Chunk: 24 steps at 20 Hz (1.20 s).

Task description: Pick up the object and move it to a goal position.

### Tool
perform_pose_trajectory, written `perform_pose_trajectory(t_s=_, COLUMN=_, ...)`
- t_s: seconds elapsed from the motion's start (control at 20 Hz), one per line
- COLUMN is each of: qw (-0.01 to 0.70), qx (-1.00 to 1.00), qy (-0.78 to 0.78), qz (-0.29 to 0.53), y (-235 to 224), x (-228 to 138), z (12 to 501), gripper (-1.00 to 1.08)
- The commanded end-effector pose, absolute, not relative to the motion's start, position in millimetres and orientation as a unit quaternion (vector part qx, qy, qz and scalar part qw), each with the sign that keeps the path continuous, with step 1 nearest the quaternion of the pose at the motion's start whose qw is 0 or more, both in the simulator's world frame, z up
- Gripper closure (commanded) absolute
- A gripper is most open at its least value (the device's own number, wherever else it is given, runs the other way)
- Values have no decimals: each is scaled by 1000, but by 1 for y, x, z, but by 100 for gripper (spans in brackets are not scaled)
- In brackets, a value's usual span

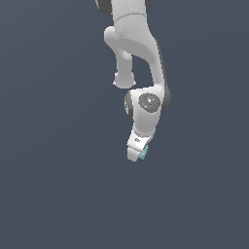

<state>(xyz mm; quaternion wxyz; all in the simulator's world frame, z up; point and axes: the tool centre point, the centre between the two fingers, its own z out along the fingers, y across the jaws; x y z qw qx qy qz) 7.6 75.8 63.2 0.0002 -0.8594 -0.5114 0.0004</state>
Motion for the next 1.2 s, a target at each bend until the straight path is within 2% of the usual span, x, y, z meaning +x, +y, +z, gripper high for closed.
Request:
perform_pose_trajectory(t_s=0.0, qw=0, qx=-859, qy=-512, qz=0, y=76, x=8, z=54, gripper=-92)
perform_pose_trajectory(t_s=0.2, qw=0, qx=-859, qy=-512, qz=0, y=76, x=9, z=50, gripper=-92)
perform_pose_trajectory(t_s=0.25, qw=0, qx=-859, qy=-512, qz=0, y=76, x=9, z=50, gripper=108)
perform_pose_trajectory(t_s=0.85, qw=0, qx=-859, qy=-512, qz=-1, y=75, x=10, z=52, gripper=108)
perform_pose_trajectory(t_s=1.15, qw=0, qx=-859, qy=-512, qz=-1, y=69, x=14, z=71, gripper=108)
